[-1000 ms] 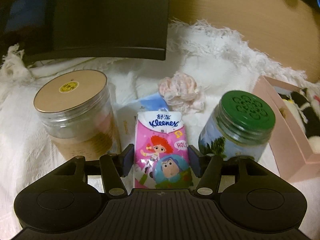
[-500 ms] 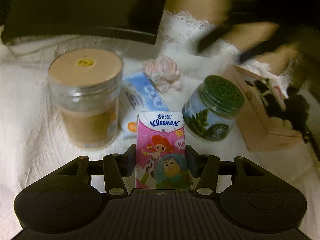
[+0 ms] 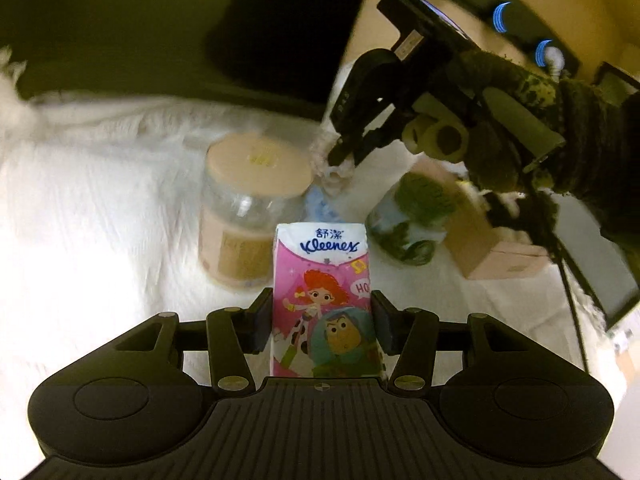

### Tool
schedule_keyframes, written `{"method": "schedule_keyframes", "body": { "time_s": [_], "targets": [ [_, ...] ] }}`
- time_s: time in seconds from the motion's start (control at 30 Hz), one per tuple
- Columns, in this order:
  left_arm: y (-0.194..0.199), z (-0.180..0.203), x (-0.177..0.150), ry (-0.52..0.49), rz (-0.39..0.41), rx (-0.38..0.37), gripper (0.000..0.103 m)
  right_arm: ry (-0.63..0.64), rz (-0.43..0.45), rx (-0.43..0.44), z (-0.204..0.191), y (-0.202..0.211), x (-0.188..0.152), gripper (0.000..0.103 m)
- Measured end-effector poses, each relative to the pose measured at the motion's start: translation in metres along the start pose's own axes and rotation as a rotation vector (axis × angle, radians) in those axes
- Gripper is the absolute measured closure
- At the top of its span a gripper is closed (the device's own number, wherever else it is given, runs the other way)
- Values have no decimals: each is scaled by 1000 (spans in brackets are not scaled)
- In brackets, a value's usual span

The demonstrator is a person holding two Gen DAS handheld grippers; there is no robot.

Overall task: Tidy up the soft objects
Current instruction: 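Carry the tissue pack into the pink box with the left gripper while the right drops the scrunchie in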

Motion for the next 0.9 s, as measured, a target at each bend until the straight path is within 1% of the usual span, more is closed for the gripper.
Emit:
{"method": "schedule_keyframes", "body": {
  "time_s": [0.1,0.2,0.23,0.3,0.37,0.43,0.53,0.67,0.77,0.9],
  "targets": [
    [16,17,17,-54,45,-37,48,35,59,-22,-4,36,-6,87],
    [29,33,45,-110,108,-77,48,53,132,-40,-3,82,-12,87],
    [31,36,56,-127,128,-77,48,52,158,-44,0,101,-14,87],
    [31,38,81,-152,165,-42,48,47,209,-61,7,134,-19,87],
    [27,37,102,-150,174,-24,48,35,256,-89,19,168,-21,87],
    [21,41,119,-137,170,-30,48,19,300,-118,32,200,-29,87],
    [12,57,131,-137,179,-60,48,-19,347,-166,64,238,-46,87],
    [-5,90,134,-136,183,-128,48,-67,375,-238,105,272,-64,87],
    [-37,123,130,-102,144,-196,48,-104,380,-267,134,286,-78,87],
    [-78,167,122,-70,77,-275,48,-131,376,-275,169,300,-97,87]
  ]
}}
Point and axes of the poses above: each gripper's, at about its wrist camera, not at the fingertips, and y roughly against the way its jaws point, z to its right, x to its top, the point moved 6 cm from there along -y, roughly the way its jaws point, and after that the axes turned 5 degrees about y, right-handed, at the moved point
